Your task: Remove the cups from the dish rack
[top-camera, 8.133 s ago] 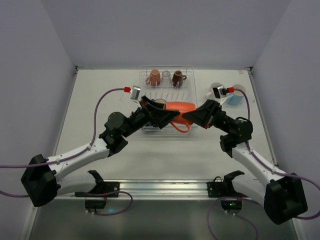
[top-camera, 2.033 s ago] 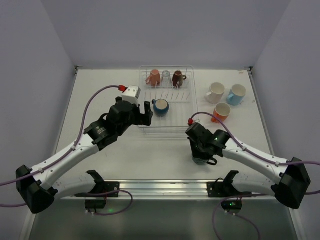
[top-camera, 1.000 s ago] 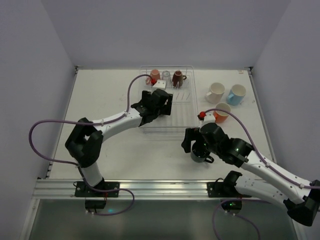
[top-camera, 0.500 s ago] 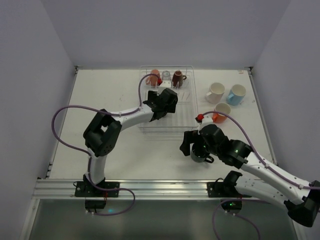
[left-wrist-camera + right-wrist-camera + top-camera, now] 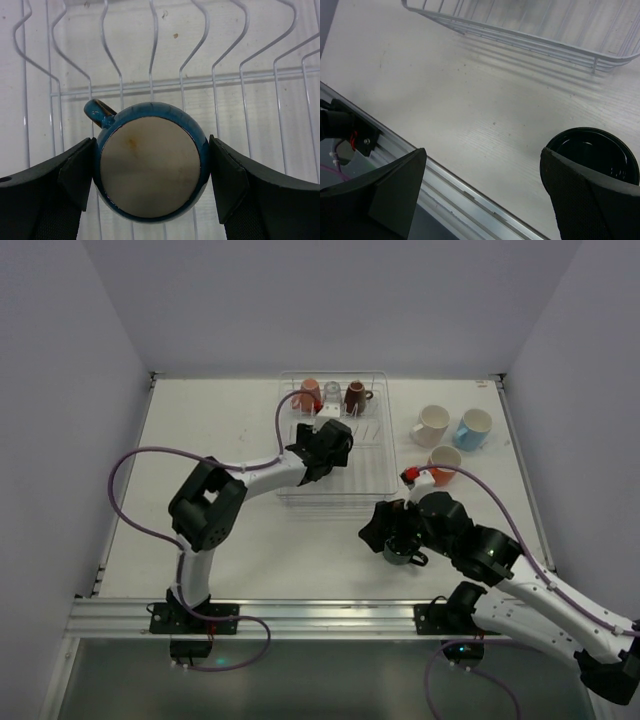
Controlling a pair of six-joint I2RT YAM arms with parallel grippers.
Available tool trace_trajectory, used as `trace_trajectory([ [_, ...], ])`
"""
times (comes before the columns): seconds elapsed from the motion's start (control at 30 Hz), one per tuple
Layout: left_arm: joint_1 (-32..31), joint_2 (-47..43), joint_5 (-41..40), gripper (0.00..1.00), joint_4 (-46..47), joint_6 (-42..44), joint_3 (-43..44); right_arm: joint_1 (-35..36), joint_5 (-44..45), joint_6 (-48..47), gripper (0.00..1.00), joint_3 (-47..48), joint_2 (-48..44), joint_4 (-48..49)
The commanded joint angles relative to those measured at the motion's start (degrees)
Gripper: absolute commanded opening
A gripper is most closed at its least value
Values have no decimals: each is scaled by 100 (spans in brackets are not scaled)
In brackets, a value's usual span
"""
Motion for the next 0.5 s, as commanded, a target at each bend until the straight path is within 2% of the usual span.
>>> trace_trajectory([
  [0.0, 84, -901, -195, 38, 510, -16, -529, 43, -1, 25, 99, 172, -181, 333],
  [0.13, 84, -1922, 419, 33, 1152, -15, -1267, 43, 333, 402, 98, 93, -384, 807],
  [0.27, 110, -3003, 1403, 32, 1846, -375, -1954, 43, 641, 868, 93, -161, -551, 1963],
  [0.37, 172, -3750, 2203, 31, 2171, -848, -2385, 34, 299, 913, 86, -276, -437, 2826],
  [0.4, 198, -4074, 2597, 29, 2294, -964, -2595, 34, 141, 896, 80, -224, -280, 2960],
  [0.47, 216, -4401, 2960, 28, 2742, -1272, -2816, 25, 78, 922, 74, -180, -174, 3251],
])
